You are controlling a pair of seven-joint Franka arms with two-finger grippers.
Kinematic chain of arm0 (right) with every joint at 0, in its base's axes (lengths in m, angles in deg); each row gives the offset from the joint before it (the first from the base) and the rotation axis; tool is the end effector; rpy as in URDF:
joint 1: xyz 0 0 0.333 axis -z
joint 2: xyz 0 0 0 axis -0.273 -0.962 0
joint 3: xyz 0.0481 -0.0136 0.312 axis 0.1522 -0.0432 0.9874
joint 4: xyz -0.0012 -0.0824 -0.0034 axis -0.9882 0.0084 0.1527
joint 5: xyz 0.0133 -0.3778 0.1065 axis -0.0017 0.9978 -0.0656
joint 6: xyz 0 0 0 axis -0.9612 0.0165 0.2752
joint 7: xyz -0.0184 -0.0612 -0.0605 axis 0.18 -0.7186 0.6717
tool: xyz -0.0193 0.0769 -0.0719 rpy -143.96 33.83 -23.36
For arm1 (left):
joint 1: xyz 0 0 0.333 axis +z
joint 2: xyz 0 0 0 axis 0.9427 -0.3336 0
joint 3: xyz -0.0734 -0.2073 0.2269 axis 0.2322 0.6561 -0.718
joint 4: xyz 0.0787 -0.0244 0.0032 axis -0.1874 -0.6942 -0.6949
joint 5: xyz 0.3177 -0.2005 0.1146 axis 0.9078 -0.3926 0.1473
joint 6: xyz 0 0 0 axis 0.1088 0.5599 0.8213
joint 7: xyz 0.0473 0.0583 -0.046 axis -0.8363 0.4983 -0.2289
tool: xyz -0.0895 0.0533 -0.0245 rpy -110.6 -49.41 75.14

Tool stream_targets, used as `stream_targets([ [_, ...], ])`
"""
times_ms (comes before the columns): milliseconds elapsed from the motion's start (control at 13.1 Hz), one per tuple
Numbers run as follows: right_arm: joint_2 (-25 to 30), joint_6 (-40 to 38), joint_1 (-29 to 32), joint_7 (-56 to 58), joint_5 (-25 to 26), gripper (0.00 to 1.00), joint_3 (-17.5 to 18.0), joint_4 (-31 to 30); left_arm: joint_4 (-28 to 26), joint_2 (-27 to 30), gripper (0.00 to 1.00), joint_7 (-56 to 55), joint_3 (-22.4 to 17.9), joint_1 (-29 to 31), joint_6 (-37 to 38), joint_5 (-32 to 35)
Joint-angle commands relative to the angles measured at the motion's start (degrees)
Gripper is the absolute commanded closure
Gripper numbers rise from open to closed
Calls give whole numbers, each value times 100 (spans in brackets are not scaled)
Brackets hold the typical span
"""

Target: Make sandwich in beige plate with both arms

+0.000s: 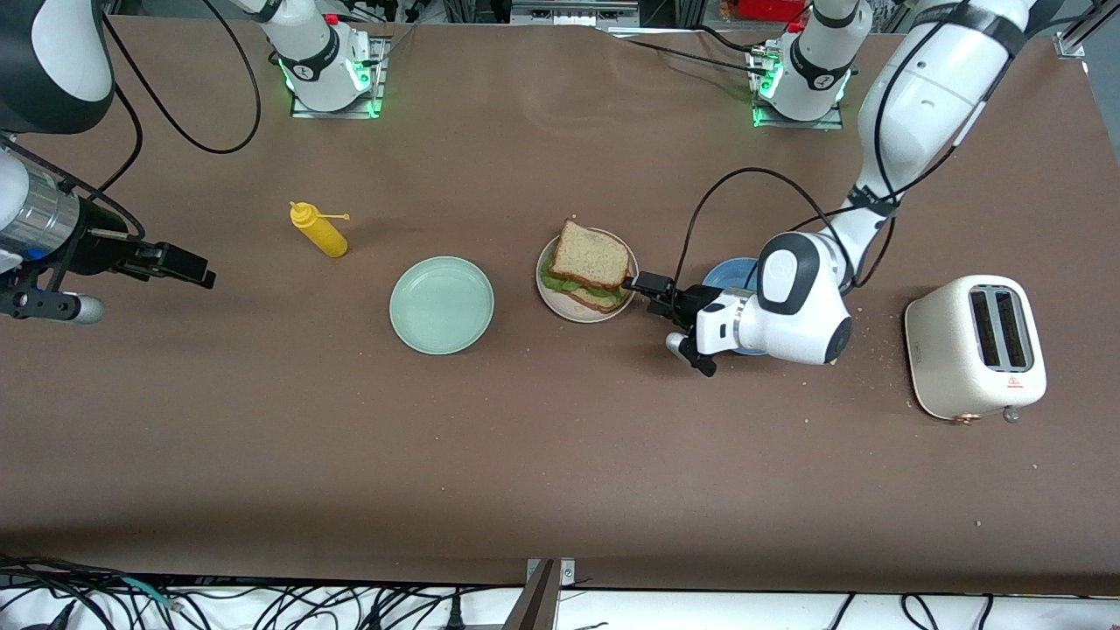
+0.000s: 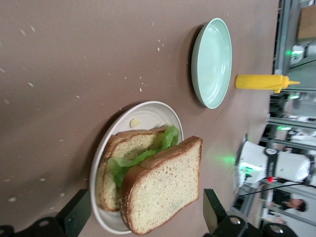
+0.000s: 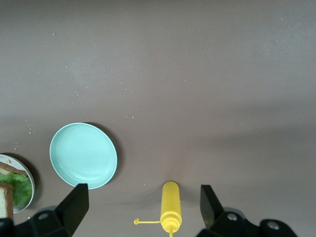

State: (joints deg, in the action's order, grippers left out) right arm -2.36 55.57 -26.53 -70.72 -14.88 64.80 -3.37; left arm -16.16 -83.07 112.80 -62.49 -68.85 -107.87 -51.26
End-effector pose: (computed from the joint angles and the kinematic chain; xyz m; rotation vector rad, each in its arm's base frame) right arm 0.6177 0.0295 0.5414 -3.0388 0.2068 0.0762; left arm 0.5987 -0.2605 0.2270 2.2203 -0.4792 -0.3147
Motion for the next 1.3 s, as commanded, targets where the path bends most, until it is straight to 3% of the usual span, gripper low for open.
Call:
stream_targets([
  [0, -14, -97, 15, 104, -103, 0, 1, 120, -105, 590, 0, -505, -55, -25, 80, 808],
  [536, -23, -106, 15, 95, -103, 0, 1, 120, -97, 1847, 0, -1910, -46, 405, 553, 3706],
  [689, -22, -106, 15, 104, -103, 0, -8, 120, 96, 2172, 0, -2404, -81, 423, 974, 4062],
  [995, -14, -106, 15, 95, -103, 0, -8, 120, 70, 3261, 0, -2590, -1466, 20, 1152, 4142],
  [1224, -14, -132, 15, 95, -33, 0, 10, 120, 71, 3676, 0, -2617, -2180, -253, 1591, 4142],
])
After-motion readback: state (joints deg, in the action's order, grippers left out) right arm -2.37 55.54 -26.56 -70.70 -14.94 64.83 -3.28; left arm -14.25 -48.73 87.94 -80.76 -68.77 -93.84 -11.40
